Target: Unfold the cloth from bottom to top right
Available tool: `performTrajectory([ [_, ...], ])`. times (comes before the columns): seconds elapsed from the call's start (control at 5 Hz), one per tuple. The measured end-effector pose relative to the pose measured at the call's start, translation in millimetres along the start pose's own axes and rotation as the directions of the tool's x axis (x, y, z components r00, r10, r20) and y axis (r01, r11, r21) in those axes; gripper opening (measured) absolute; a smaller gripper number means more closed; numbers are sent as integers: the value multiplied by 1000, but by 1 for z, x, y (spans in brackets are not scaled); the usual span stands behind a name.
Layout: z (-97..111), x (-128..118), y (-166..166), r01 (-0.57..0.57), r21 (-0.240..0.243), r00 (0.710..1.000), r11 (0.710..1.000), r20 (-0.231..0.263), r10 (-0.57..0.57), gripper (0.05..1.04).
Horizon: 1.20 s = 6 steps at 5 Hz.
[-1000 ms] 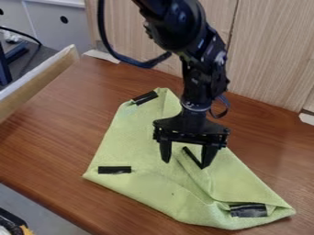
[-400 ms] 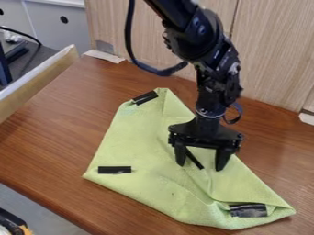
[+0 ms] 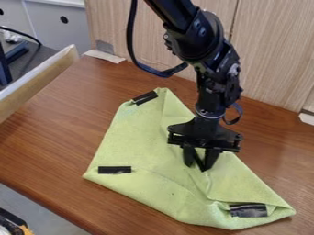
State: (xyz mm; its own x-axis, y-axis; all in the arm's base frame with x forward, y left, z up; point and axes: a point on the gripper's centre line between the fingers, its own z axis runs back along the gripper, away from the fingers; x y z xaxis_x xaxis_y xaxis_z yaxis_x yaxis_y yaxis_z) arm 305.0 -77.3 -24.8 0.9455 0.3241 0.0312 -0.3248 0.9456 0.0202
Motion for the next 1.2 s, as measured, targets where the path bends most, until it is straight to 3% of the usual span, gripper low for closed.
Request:
performTrajectory([
  [0.2, -2, -4, 3, -7, 8, 1000, 1000, -4, 7, 180],
  [0.4, 2, -13, 10, -11, 13, 1000, 1000, -7, 11, 82],
  [0.6, 20, -10, 15, -31, -14, 999, 999, 31, 31, 64],
  [0.8, 25, -10, 14, -36, -23, 999, 999, 3, 36, 63],
  [1.2, 65, 24, -26, 6, -143, 996, 990, 90, 7, 63],
])
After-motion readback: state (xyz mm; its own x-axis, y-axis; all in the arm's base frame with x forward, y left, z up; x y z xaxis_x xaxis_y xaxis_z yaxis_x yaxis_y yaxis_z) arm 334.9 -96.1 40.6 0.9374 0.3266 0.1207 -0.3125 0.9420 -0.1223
